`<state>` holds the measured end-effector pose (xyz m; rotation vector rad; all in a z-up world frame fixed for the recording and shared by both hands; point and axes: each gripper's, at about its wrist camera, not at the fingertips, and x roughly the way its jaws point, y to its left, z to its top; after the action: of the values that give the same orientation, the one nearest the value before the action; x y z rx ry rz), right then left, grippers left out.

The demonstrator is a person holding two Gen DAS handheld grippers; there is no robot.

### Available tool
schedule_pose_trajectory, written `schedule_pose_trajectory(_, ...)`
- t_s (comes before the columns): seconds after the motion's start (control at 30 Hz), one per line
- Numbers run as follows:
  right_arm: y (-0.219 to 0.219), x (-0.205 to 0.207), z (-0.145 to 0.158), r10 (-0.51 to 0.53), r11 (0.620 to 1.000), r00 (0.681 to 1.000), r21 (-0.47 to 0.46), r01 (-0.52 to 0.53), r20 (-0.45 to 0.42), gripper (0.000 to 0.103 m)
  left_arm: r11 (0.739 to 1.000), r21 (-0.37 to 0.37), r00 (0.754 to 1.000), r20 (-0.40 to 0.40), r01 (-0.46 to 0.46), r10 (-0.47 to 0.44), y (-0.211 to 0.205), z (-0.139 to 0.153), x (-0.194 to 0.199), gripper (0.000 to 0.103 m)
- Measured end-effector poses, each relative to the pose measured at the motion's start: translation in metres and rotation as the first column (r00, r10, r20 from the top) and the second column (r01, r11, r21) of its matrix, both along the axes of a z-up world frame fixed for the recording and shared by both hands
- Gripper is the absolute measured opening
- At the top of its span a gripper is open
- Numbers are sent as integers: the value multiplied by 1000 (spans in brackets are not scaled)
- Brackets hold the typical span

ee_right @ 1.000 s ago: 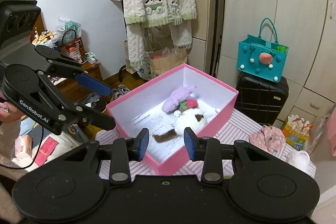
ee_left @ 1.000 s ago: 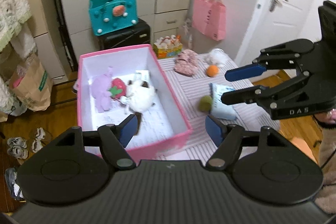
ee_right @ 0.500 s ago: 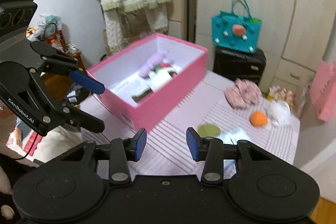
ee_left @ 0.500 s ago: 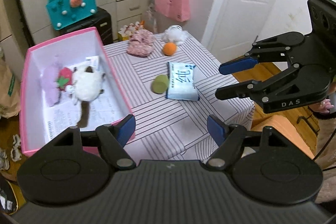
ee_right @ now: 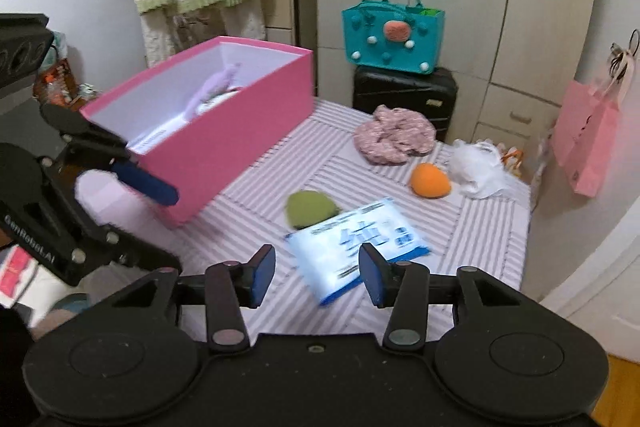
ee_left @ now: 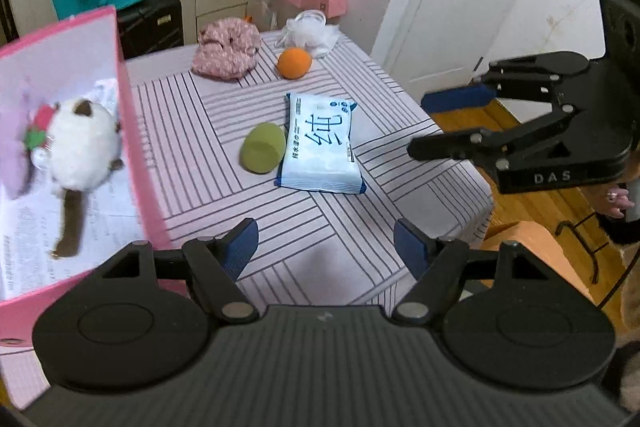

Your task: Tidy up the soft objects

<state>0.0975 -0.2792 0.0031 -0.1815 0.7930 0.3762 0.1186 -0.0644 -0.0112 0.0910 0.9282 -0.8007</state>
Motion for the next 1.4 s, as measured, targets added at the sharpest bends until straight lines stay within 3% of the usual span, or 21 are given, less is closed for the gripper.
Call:
schedule_pose_trajectory(0.27,-17,47,-28,-9,998,998,-64,13,63,59,998,-39,996,-83,-49,46,-24,-39,28,71)
schedule_pose_trajectory(0.47,-30,94,-50,-9,1000,999,16,10,-38,58,991,-62,986,-131,-116,107,-38,-59,44,67)
schedule_pose_trajectory(0.7,-35,126,-68,23,998,996,56,-18,-89,58,971,-101,960,-207,-215,190,-41,-78,53,63)
schedule_pose_trajectory(0.8,-41,133,-73,31,997,993,75,-22,-117,58,962,-114,955,-197,-248,223,-44,-79,52,63)
schedule_pose_trajectory(0.93,-57,139,-81,54,982,981,190,-18,-188,58,949,-135,947,-194,-284,256,-50,-81,52,61)
schedule_pose_trajectory(1.17,-66,129,-92,25,980,979,200,16,-205,63,914,-220,933,-195,-341,301,-42,-88,49,53)
schedule_pose_trajectory(1.23,-66,122,-90,19,983,980,184,18,-197,58,902,-234,924,-220,-362,313,-39,-89,51,53)
schedule_pose_trajectory(1.4,-62,98,-78,4,992,985,127,18,-170,35,893,-235,911,-256,-383,323,-36,-90,54,53)
